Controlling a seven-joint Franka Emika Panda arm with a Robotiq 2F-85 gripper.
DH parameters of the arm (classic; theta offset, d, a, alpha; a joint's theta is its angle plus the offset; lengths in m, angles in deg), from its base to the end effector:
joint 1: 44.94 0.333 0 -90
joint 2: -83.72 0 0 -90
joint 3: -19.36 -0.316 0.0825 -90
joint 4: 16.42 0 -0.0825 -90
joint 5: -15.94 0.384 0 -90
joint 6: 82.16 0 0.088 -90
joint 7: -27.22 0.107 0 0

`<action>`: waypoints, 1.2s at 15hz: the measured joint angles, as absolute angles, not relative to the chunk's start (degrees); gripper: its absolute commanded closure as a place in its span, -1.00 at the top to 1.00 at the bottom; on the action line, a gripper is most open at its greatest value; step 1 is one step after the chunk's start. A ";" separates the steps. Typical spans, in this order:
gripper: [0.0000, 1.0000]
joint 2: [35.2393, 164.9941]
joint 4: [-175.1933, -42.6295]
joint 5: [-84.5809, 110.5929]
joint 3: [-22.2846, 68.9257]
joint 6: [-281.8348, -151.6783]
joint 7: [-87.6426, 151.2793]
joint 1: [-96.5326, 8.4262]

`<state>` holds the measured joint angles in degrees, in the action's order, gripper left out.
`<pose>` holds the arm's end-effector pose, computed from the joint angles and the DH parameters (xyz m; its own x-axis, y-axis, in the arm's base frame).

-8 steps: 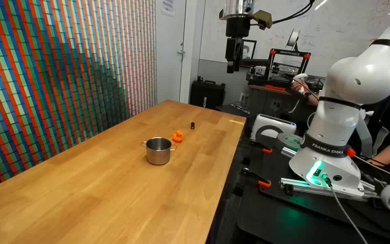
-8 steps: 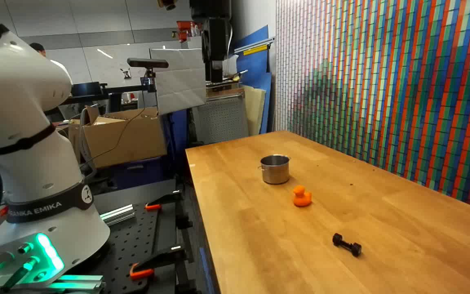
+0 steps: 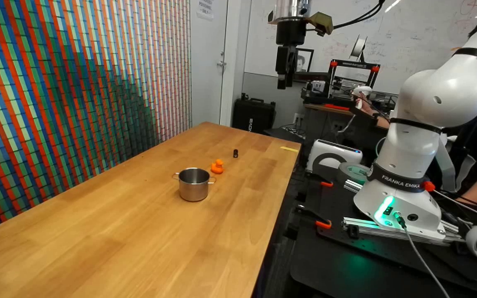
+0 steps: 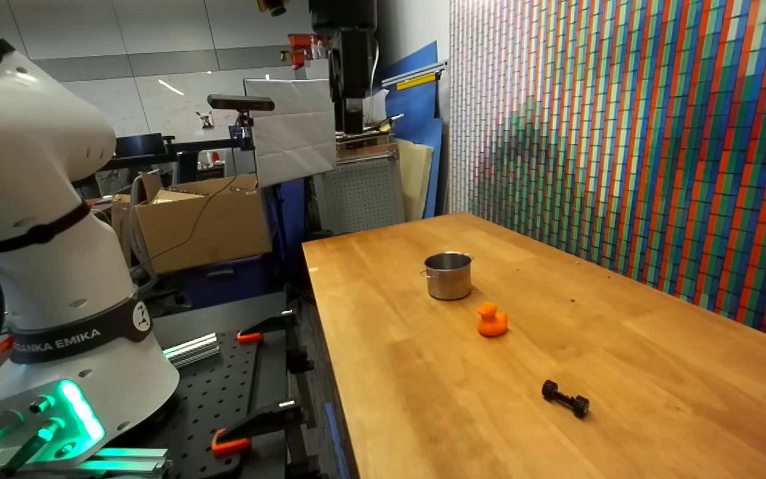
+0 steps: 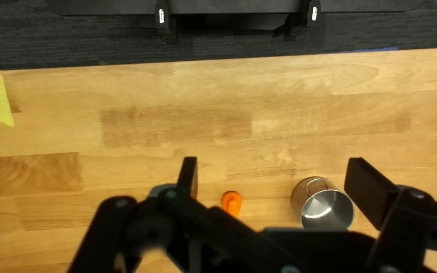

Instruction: Put the rubber duck in the pot

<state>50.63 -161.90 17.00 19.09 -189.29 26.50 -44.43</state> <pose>0.3608 0.0064 0.4582 0.9956 0.0197 -0.0915 0.0183 -0.9997 -0.0157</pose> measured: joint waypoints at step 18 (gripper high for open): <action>1.00 50.99 -162.34 17.00 18.81 -191.21 25.76 -44.15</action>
<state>50.99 -162.34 17.00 18.81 -191.21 25.76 -44.15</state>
